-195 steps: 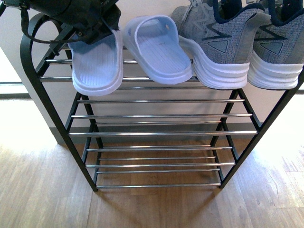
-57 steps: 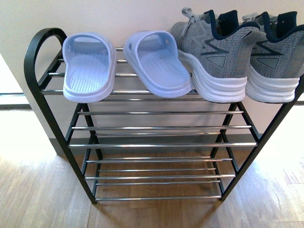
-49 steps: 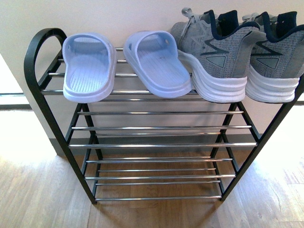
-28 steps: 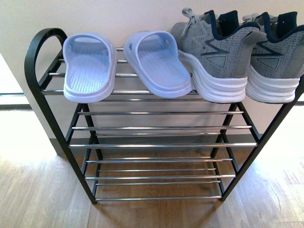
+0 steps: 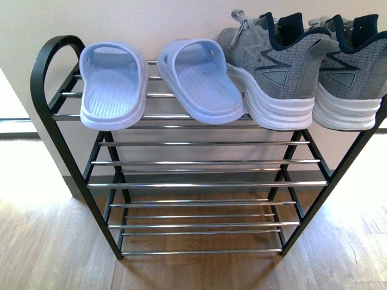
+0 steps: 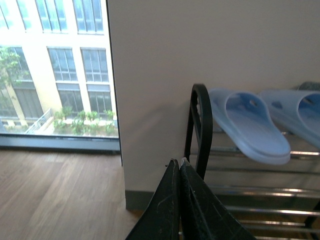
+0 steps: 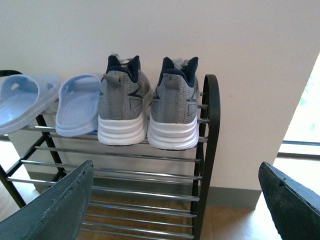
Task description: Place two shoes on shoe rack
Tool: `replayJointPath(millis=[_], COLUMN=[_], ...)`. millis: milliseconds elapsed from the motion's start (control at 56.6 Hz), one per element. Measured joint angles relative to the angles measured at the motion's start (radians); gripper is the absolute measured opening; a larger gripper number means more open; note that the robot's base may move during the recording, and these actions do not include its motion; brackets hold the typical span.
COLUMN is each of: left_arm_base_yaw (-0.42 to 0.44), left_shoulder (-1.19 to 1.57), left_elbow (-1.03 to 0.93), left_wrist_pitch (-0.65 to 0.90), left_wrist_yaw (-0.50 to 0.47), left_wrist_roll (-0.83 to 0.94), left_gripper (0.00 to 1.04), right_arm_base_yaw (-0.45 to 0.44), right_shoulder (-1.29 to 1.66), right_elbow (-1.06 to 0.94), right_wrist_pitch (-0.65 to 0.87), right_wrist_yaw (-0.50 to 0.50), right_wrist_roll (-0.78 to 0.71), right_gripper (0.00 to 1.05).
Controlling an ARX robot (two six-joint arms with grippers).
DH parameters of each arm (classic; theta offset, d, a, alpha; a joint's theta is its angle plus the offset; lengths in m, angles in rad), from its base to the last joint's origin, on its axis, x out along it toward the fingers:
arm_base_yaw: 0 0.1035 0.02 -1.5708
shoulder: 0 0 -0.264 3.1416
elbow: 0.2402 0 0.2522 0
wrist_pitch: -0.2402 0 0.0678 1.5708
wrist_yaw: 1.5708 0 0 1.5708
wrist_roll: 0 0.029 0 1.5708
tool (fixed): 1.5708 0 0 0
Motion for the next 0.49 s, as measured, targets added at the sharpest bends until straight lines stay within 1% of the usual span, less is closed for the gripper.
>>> replayJointPath(millis=[159,354,442,495], left_arm_base_yaw=[0.002,0.002,0.002,0.002], left_shoulder=[-0.002,-0.002,-0.002,-0.002], left_elbow=[0.000,0.000,0.000,0.000], left_wrist_pitch=[-0.006,-0.006,-0.006,-0.006], left_wrist_yaw=[0.000,0.000,-0.001,0.000], left_wrist_roll=[0.000,0.000,0.000,0.000], left_gripper=[0.01,0.31,0.47,0.54], right_arm_base_yaw=[0.000,0.000,0.000,0.000], right_shoulder=[0.000,0.000,0.000,0.000], right_elbow=[0.000,0.000,0.000,0.000], right_wrist_pitch=[0.000,0.000,0.000,0.000], right_wrist_yaw=[0.000,-0.001,-0.003,-0.003], right_wrist_roll=[0.000,0.000,0.000,0.000], right_gripper=[0.96,0.96,0.96,0.96])
